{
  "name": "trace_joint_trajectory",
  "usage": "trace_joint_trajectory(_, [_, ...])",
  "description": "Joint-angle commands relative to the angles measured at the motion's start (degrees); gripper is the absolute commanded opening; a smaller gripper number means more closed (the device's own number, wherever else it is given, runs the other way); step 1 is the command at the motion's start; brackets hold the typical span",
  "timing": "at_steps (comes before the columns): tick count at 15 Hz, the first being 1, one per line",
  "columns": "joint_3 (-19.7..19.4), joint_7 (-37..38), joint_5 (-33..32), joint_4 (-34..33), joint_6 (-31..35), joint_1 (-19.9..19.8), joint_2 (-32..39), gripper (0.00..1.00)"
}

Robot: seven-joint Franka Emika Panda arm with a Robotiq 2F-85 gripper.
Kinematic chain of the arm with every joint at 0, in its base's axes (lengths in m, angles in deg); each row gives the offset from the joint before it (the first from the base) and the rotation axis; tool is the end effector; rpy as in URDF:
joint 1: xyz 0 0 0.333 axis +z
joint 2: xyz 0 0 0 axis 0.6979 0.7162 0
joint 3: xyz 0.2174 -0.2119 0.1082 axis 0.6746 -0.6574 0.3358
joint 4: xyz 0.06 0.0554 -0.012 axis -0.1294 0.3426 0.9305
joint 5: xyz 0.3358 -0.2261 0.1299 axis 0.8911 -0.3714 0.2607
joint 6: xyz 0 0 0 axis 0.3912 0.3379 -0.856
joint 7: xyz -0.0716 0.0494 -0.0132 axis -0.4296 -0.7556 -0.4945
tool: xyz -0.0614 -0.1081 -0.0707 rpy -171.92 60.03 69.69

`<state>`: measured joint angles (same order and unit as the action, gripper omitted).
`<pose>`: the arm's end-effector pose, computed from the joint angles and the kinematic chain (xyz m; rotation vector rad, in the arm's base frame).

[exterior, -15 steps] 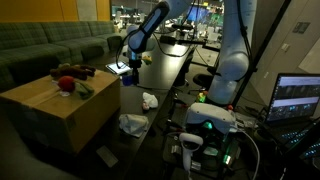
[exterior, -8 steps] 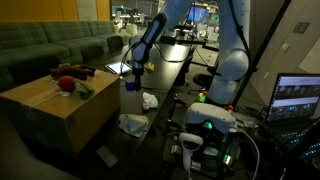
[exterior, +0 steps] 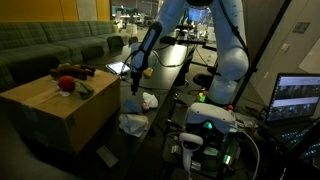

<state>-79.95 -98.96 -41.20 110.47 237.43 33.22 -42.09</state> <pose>0.5286 -0.0924 0.0729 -3.1104 -0.3221 -0.0330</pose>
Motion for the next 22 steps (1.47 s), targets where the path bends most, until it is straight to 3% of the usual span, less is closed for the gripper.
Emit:
trace_joint_trajectory(1, [-2.0, 4.1, -2.4, -1.4, 1.7, 0.6, 1.4, 0.85])
trace_joint_trajectory(3, [-3.7, 6.1, -3.3, -0.7, 1.5, 0.7, 0.9, 0.99])
trace_joint_trajectory(4, [-4.7, 7.0, -3.8, -0.1, 1.6, 0.7, 0.7, 1.00])
trace_joint_trajectory(10, [-7.6, 9.5, -4.1, 1.9, 2.8, -1.1, 2.1, 1.00])
trace_joint_trajectory(14, [-7.2, 9.9, -3.2, 1.2, 3.5, -3.3, 5.5, 1.00])
trace_joint_trajectory(22, [-6.9, 11.1, -3.1, -3.5, 10.8, -7.3, 15.1, 1.00])
